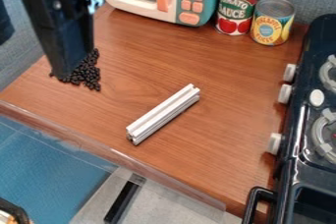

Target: Sweep into pile

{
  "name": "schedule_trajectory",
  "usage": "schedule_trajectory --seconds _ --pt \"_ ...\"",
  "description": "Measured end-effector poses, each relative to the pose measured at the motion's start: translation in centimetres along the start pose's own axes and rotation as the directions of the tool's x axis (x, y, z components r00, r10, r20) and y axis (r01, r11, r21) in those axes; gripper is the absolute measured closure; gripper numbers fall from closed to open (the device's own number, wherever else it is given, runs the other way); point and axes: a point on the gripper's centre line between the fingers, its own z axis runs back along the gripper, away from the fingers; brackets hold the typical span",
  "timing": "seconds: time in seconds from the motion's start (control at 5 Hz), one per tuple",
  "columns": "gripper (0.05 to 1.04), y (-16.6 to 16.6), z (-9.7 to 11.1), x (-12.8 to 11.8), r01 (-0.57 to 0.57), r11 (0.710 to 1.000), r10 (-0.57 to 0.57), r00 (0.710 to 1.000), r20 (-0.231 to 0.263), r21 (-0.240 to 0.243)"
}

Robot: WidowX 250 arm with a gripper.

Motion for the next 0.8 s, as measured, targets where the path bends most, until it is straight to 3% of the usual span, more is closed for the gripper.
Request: schedule_trajectory --seconds 0.2,0.6,0.8 --pt "0.082 0.0 -0.2 0.0 0.008 1.0 -0.008 1.0 0.0 0.0" --pt "0.083 3.3 -6.5 4.5 0.021 0.998 -0.02 1.0 -0.017 0.053" --pt "0.083 5.1 -10.2 7.4 0.079 0.996 -0.077 0.996 -0.055 0.037"
